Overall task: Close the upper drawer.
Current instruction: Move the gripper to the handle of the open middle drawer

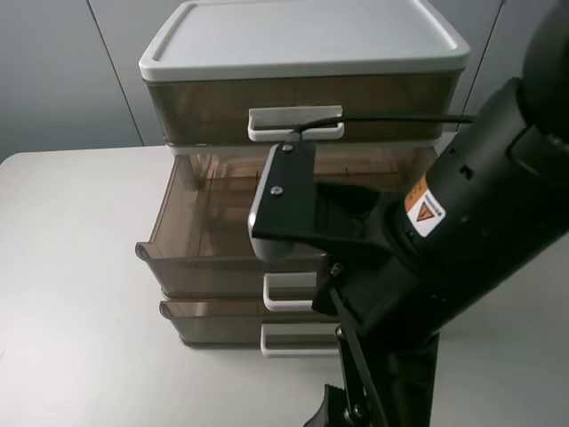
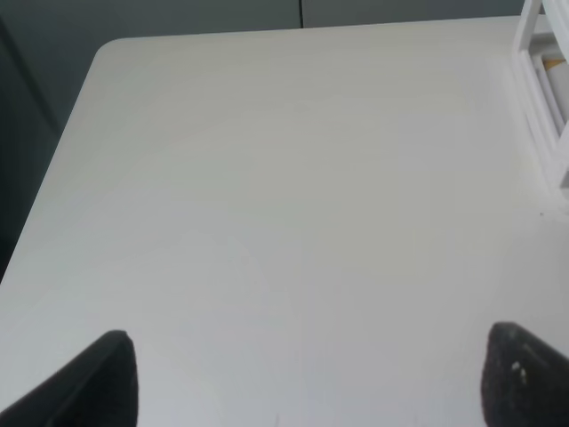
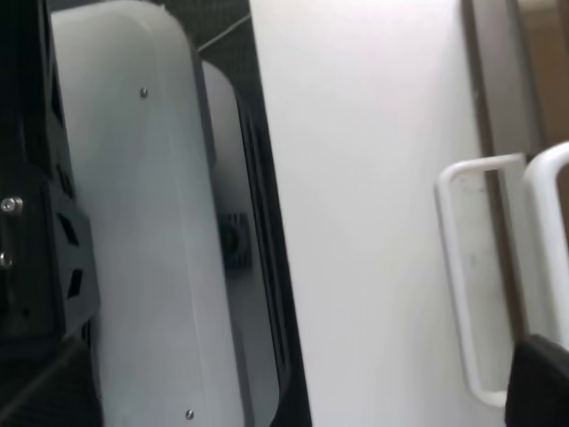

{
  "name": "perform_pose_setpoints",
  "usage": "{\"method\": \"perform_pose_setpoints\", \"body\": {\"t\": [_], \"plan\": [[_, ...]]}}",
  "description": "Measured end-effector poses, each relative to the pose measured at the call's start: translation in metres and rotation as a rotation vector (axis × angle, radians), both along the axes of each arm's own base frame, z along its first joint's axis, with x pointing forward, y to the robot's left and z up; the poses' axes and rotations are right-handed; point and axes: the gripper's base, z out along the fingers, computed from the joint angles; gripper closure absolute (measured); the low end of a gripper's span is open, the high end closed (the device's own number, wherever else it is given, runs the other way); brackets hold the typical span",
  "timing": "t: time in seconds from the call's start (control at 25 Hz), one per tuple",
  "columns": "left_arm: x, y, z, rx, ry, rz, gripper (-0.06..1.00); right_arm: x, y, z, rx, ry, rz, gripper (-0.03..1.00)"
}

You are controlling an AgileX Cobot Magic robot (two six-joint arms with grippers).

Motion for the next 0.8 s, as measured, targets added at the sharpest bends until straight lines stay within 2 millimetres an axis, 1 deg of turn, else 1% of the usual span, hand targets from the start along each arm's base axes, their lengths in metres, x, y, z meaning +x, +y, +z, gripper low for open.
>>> {"method": "perform_pose_setpoints", "body": {"t": [0.16,0.4,0.6,0.8], "plan": [[0.000,0.000,0.000,-0.002,0.000,0.001,0.20,0.001,0.005,-0.010,-0.026,0.014,0.040,0.28],[0.000,0.000,0.000,-0.002,0.000,0.001,0.20,-0.009,0.009,-0.014,-0.041,-0.005,0.160,0.28],[0.000,0.000,0.000,-0.002,0.000,0.001,0.20,-0.005,0.010,-0.019,-0.072,-0.071,0.196,0.28],[0.000,0.000,0.000,-0.002,0.000,0.001,0.20,-0.001,0.011,-0.029,-0.116,-0.077,0.211,0.28]]}}
